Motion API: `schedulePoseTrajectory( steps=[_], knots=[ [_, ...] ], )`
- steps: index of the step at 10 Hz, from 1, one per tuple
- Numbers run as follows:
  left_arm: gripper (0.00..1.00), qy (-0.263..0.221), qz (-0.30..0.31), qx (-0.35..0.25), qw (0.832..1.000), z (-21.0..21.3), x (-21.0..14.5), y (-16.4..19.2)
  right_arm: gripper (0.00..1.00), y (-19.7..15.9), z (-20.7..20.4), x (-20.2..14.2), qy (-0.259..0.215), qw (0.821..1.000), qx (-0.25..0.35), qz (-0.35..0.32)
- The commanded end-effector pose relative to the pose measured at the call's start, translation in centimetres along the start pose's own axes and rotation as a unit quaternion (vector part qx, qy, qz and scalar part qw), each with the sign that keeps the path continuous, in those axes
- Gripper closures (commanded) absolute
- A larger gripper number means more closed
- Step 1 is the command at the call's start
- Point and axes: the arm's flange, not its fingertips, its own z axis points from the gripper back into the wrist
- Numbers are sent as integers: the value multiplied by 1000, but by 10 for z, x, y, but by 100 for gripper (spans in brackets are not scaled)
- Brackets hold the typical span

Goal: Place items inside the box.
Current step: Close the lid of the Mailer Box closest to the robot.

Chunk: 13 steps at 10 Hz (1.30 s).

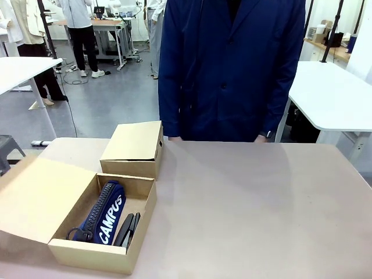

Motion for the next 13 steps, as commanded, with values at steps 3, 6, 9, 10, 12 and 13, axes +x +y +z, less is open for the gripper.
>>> schedulePoseTrajectory(
  steps=[3, 6, 9, 10, 12, 13],
  knots=[
    [0, -41, 13, -66, 997, -86, 58, -38, 0, 6, 1, -1, -1, 1000, 8, -6],
    [0, -3, 23, -118, 993, -138, 68, -51, 0, 6, 1, -1, -1, 1000, 8, -6],
    [0, 31, 20, -176, 984, -184, 58, -86, 0, 6, 1, -1, -1, 1000, 8, -6],
    [0, 62, 7, -194, 979, -190, 50, -97, 0, 6, 1, -1, -1, 1000, 8, -6],
    [0, 110, -23, -218, 969, -187, 41, -105, 0, 6, 1, -1, -1, 1000, 8, -6],
    [0, 122, -34, -225, 966, -182, 41, -105, 0, 6, 1, -1, -1, 1000, 8, -6]
  ],
)
